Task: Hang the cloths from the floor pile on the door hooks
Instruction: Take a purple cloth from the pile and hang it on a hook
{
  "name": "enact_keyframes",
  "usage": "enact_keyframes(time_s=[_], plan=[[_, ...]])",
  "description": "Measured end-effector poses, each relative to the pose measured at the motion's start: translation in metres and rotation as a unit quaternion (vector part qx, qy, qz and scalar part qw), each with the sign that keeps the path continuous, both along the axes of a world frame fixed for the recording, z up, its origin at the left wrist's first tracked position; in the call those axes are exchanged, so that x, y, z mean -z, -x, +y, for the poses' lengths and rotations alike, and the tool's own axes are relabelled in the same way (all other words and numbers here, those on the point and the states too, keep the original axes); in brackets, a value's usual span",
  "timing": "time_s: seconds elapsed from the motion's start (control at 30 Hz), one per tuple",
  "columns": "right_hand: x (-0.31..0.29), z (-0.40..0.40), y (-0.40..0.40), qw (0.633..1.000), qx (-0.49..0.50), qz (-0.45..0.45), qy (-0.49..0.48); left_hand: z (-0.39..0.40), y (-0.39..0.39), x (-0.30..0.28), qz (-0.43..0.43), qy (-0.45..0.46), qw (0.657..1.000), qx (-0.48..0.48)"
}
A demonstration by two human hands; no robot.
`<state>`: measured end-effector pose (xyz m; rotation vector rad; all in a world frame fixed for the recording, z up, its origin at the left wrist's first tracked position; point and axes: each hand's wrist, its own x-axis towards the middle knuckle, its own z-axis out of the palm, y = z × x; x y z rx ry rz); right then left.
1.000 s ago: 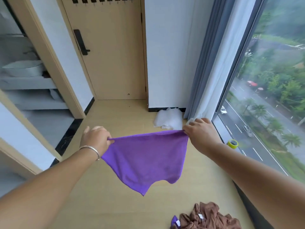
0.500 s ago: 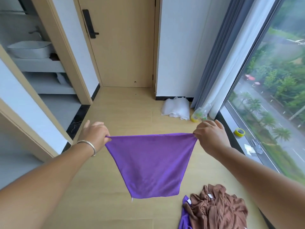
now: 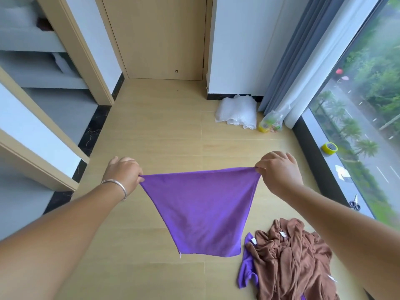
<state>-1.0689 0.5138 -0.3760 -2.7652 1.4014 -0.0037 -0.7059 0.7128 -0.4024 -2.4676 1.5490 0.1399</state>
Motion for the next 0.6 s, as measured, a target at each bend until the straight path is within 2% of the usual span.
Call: enact_keyframes(time_s=[0.23,0.43,0.6], plan=[[0.052,-0.044,-0.020,0.999,0.026,-0.014,-0.019,-0.055,-0.025,0.037,-0.008,0.022,1.000,0.001],[0.060,-0.067,-0.034,0.997,0.054,-0.058,-0.019,-0.083,-0.041,0.028,-0.021,0.059,0.998,0.007],[0.059,-0.070,-0.039,0.992,0.063,-0.104,-0.030,-0.075,-0.043,0.020,-0.030,0.097,0.995,0.008]])
